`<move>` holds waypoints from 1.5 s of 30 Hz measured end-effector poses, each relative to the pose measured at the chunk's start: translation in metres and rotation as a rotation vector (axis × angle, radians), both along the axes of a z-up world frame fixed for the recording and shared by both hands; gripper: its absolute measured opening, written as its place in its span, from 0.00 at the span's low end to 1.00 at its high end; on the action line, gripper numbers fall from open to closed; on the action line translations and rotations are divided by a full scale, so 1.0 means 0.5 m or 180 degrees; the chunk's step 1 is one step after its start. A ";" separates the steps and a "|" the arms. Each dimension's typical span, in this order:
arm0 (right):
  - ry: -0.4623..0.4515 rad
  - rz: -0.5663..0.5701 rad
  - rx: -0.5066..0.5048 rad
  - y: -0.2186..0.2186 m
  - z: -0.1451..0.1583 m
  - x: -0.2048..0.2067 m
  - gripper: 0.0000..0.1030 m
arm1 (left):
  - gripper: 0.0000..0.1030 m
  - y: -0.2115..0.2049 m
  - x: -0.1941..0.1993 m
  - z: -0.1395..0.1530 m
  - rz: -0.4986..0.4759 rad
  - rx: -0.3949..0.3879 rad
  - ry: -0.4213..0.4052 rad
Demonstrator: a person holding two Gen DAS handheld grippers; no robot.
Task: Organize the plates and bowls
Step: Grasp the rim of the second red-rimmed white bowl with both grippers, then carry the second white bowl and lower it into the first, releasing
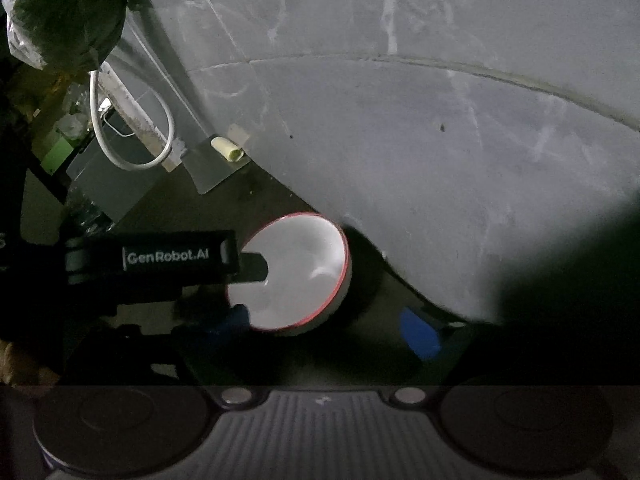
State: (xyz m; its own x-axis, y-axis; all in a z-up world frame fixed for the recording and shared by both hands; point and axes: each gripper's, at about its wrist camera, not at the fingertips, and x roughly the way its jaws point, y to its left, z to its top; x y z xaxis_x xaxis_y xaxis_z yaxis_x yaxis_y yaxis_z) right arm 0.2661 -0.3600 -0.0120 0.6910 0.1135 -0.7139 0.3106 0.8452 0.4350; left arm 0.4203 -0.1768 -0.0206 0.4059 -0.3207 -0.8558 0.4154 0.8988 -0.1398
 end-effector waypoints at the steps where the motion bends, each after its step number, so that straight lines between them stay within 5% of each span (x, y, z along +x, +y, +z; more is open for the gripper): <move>1: -0.0009 0.0006 -0.0008 0.001 -0.001 0.004 0.77 | 0.86 -0.001 0.005 -0.002 0.0007 -0.0026 0.0020; 4: -0.0005 0.0026 -0.0034 0.001 -0.004 0.011 0.68 | 0.77 -0.001 0.007 -0.003 0.0001 -0.0064 0.0055; 9: 0.0016 0.0064 -0.0040 0.002 -0.005 0.022 0.52 | 0.38 -0.004 0.008 -0.008 -0.0078 -0.0139 0.0144; 14: 0.0001 0.0170 0.0059 -0.006 -0.007 0.022 0.41 | 0.11 -0.003 -0.007 -0.012 -0.0215 -0.0306 0.0182; 24: -0.0130 0.0444 0.0222 0.001 0.007 -0.019 0.38 | 0.10 0.045 -0.059 0.003 -0.0146 -0.0481 0.0134; 34: -0.0473 0.0710 0.0174 0.027 0.083 -0.115 0.38 | 0.10 0.106 -0.169 0.084 -0.0139 -0.0595 -0.0182; 45: -0.0386 0.1025 -0.0003 0.076 0.141 -0.238 0.38 | 0.10 0.178 -0.308 0.115 -0.0085 -0.0770 -0.0157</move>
State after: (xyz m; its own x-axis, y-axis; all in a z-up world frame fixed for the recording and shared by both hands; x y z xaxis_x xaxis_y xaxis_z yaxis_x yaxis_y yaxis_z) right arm 0.1469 -0.3217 0.0586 0.6997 0.3389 -0.6290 -0.0260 0.8918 0.4517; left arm 0.2665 -0.0879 0.0369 0.4338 -0.5251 -0.7322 0.4503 0.8302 -0.3286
